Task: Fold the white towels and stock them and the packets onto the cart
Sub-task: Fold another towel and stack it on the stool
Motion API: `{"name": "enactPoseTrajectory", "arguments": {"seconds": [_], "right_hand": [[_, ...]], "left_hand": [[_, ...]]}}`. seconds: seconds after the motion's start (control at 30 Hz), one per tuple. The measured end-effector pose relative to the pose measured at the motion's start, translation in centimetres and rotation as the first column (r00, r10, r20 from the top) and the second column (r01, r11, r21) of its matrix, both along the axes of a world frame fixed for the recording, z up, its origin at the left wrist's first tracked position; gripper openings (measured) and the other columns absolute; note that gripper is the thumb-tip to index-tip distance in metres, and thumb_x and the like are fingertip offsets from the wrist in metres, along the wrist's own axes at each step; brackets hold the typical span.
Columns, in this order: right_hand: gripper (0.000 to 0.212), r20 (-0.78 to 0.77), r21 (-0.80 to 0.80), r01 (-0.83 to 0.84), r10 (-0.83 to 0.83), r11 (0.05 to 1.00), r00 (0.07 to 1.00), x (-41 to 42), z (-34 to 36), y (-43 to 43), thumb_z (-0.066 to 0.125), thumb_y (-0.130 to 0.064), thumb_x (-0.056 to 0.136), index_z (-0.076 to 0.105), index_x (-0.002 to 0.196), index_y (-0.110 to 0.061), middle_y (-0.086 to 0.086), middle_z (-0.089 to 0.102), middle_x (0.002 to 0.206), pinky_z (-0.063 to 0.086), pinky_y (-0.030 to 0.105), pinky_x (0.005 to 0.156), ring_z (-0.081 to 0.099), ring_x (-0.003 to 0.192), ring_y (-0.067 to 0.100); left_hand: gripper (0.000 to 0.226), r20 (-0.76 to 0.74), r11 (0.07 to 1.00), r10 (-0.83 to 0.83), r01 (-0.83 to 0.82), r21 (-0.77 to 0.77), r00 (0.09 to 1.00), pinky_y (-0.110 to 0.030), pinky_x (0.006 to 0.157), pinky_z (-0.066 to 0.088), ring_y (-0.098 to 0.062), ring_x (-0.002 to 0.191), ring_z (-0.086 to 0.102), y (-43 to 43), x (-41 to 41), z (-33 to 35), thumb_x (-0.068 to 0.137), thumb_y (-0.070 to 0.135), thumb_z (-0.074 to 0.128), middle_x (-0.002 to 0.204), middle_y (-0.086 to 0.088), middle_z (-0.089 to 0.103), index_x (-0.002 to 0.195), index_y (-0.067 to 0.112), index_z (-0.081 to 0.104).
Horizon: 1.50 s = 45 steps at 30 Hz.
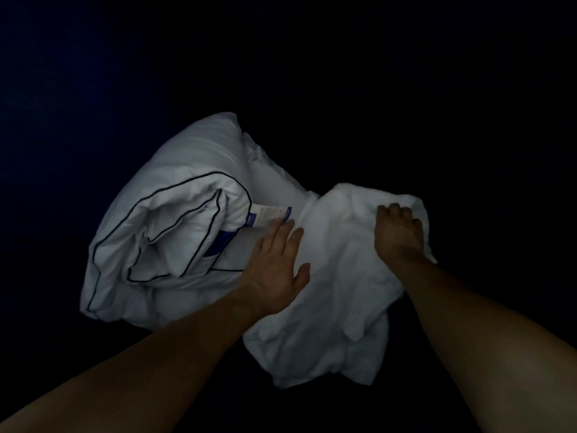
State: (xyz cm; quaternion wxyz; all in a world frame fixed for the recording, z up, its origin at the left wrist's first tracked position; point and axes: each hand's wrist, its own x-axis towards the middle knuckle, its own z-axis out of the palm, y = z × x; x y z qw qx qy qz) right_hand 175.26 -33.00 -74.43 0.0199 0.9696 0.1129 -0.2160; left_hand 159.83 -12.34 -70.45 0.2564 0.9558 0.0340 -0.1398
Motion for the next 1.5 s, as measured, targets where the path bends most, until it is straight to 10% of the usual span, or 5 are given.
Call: {"name": "enactPoseTrajectory", "arguments": {"seconds": [0.3, 0.6, 0.73, 1.0, 1.5], "right_hand": [[0.031, -0.089, 0.457, 0.274, -0.262, 0.846, 0.961, -4.1, 14.5, 2.2, 0.048, -0.025, 0.102, 0.058, 0.122, -0.003, 0.016, 0.059, 0.124, 0.036, 0.029, 0.075, 0.057, 0.107, 0.032], [0.033, -0.083, 0.649, 0.052, 0.003, 0.759, 0.997, -8.6, 37.8, -0.6, 0.045, -0.028, 0.087, 0.066, 0.11, -0.016, -0.009, 0.058, 0.101, 0.042, 0.026, 0.079, 0.056, 0.091, 0.011], [0.019, -0.048, 0.744, 0.064, -0.043, 0.665, 0.998, -11.2, 45.6, -3.2, 0.049, -0.029, 0.076, 0.063, 0.089, -0.029, -0.014, 0.063, 0.092, 0.046, 0.022, 0.071, 0.06, 0.086, 0.007], [0.05, 0.078, 0.98, -0.031, -0.235, 0.195, 0.969, -15.9, 59.8, -11.4, 0.08, -0.027, 0.073, 0.06, 0.119, -0.027, -0.008, 0.065, 0.107, 0.052, 0.024, 0.08, 0.063, 0.099, 0.009], [0.055, 0.171, 0.878, 0.153, -0.597, 0.453, 0.784, -21.8, 69.9, -28.1, 0.072, -0.041, 0.077, 0.044, 0.12, -0.022, 0.0, 0.06, 0.104, 0.056, 0.047, 0.084, 0.061, 0.094, 0.026]], "left_hand": [[0.097, -0.075, 1.0, 0.008, -0.01, -0.02, 0.997, -0.044, 0.124, 0.006, -0.023, 0.152, 0.0, -0.2, 0.8, 9.3, 0.08, 0.07, 0.016, 0.164, -0.007, 0.007, 0.157, 0.012, 0.008], [0.109, -0.016, 0.973, -0.2, 0.197, -0.12, 0.98, -0.033, 0.123, 0.013, -0.012, 0.151, 0.004, -5.1, 3.3, 30.7, 0.077, 0.049, 0.076, 0.162, 0.008, 0.016, 0.157, 0.019, 0.009], [0.051, -0.096, 0.925, -0.054, 0.014, -0.38, 0.994, -0.035, 0.098, 0.052, -0.011, 0.112, 0.062, -8.9, 1.7, 38.5, 0.082, 0.038, 0.077, 0.118, 0.01, 0.065, 0.127, 0.028, 0.055], [0.025, 0.152, 0.808, 0.157, -0.038, -0.588, 0.976, -0.019, 0.077, 0.054, -0.008, 0.09, 0.068, -16.2, -2.0, 55.3, 0.084, 0.031, 0.077, 0.096, 0.008, 0.072, 0.107, 0.024, 0.071], [0.027, 0.392, 0.505, 0.433, 0.142, -0.852, 0.812, -0.034, 0.077, 0.057, -0.017, 0.09, 0.068, -33.6, -5.3, 79.2, 0.084, 0.033, 0.075, 0.095, 0.001, 0.073, 0.105, 0.017, 0.069]]}}
